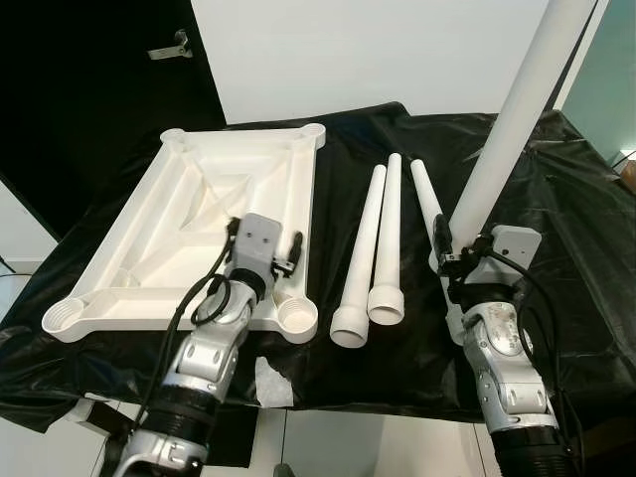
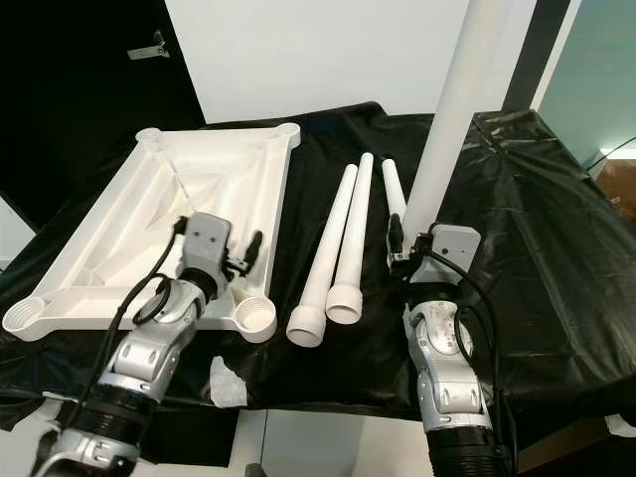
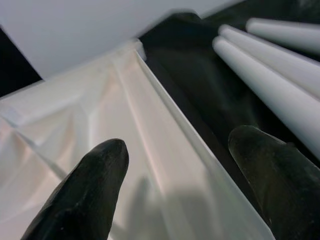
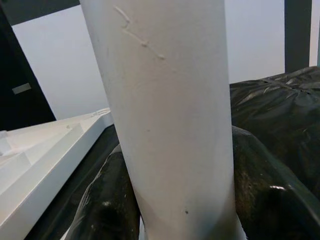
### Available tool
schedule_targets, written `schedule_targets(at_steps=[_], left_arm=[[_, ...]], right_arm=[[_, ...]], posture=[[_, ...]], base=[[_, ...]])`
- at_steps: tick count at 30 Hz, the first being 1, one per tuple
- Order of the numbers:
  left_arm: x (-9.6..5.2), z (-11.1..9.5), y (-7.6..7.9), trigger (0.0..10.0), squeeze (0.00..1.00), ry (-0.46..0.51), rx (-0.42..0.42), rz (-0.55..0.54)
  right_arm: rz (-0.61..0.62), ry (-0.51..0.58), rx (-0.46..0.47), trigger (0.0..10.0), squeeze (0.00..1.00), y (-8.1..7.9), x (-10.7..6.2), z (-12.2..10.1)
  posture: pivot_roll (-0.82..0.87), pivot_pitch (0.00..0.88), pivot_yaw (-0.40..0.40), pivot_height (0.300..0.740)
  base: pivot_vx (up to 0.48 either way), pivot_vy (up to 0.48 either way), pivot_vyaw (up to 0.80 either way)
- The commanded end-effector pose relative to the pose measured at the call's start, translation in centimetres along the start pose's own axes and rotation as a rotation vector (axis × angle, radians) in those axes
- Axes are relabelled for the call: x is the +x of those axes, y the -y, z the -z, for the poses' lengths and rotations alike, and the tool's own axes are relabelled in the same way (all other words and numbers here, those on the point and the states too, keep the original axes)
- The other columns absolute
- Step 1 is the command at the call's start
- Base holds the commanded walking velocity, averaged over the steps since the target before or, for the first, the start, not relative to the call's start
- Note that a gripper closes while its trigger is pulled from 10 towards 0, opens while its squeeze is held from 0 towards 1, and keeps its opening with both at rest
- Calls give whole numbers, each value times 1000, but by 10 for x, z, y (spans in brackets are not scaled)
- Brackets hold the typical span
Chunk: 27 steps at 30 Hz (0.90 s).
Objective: Building children table
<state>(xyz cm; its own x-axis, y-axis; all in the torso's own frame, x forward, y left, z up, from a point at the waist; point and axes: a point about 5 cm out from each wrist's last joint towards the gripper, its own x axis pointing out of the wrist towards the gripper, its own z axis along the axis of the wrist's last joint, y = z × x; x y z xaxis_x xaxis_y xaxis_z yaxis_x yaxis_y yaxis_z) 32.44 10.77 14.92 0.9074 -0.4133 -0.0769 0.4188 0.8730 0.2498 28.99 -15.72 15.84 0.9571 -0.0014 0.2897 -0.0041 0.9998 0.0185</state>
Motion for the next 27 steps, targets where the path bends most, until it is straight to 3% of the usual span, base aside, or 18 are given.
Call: schedule_targets(at_steps=[1,7,11,17,24,27], left_arm=[[1,8,0,10000,0,-78,2,17],[3,7,7,10000,0,-148,-83,77],[3,13,17,10000,0,-202,-43,152],[4,21,23,10000,0,-279,-11,178],[8,17,34,10000,0,-296,-8,243],[13,7,40,10000,0,-247,-29,251]], right_arm=[[-6,31,5,10000,0,-2,3,-8],[-1,35,0,10000,0,0,3,-9],[1,36,-1,10000,0,-1,3,-9],[5,39,-1,10000,0,-1,3,-10],[17,40,-5,10000,0,1,2,-10],[20,41,-8,10000,0,2,3,-11]], posture=[[-86,9,63,740],[-87,10,64,740],[-86,11,66,740],[-90,15,72,740],[-94,14,74,740],[-95,13,74,740]], base=[[0,0,0],[0,0,0],[0,0,0],[0,0,0],[0,0,0],[0,0,0]])
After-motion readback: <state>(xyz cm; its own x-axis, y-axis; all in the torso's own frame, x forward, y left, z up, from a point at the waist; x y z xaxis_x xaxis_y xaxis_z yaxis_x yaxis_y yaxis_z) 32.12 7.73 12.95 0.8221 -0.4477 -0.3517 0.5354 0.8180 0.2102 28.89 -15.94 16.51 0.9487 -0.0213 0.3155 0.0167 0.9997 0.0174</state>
